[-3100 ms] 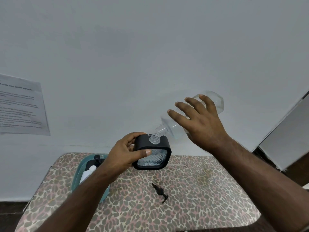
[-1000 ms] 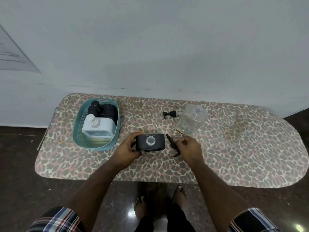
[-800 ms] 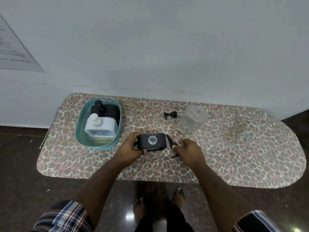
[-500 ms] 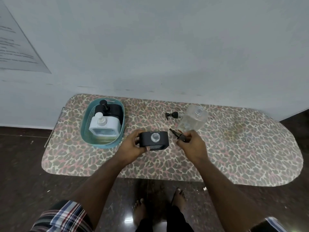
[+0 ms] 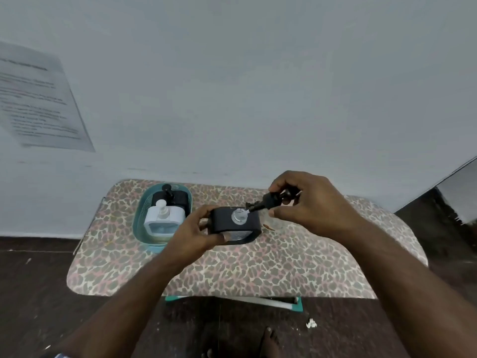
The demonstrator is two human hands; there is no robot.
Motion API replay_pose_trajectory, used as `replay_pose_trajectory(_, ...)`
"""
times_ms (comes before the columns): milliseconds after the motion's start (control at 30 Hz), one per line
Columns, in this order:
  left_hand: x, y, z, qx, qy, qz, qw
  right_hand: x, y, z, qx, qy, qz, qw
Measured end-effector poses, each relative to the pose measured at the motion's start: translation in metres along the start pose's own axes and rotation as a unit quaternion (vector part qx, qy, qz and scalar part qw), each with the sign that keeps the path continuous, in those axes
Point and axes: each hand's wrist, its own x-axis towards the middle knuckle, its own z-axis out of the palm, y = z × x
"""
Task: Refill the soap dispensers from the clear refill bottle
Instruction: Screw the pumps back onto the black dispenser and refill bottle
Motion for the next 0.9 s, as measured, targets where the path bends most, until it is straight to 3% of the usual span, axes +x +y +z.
replay_pose_trajectory(133, -0.011, 0.023, 0.003, -0.006, -0.005, 0.021, 1.0, 0.01, -0.024, 0.006, -0.056, -0.05, -0.062, 0.995)
replay_pose_trajectory(333, -0.022, 0.053, 0.0, -0.047, -0.019, 0.057, 0.997, 0.017, -0.039, 0.003, -0.032, -0.085, -0.067, 0.994)
replay_pose_trajectory(533, -0.026, 0.07, -0.002, -0.066, -0.016, 0.073, 0.995, 0.022, -0.044, -0.002, 0.081, -0.055, -0.048, 0.994)
replay_pose_trajectory(667, -0.027, 0.075, -0.001, -0.074, -0.013, 0.085, 0.994, 0.024, -0.047, 0.0, 0.082, 0.03, -0.018, 0.996)
replay_pose_trajectory(800, -0.026, 0.08, -0.003, -0.075, -0.003, 0.089, 0.993, 0.016, -0.044, -0.01, 0.159, -0.048, -0.018, 0.986)
replay_pose_trajectory(900, -0.026, 0.082, -0.005, -0.072, 0.0, 0.095, 0.993, 0.017, -0.043, -0.004, 0.145, 0.011, -0.023, 0.989)
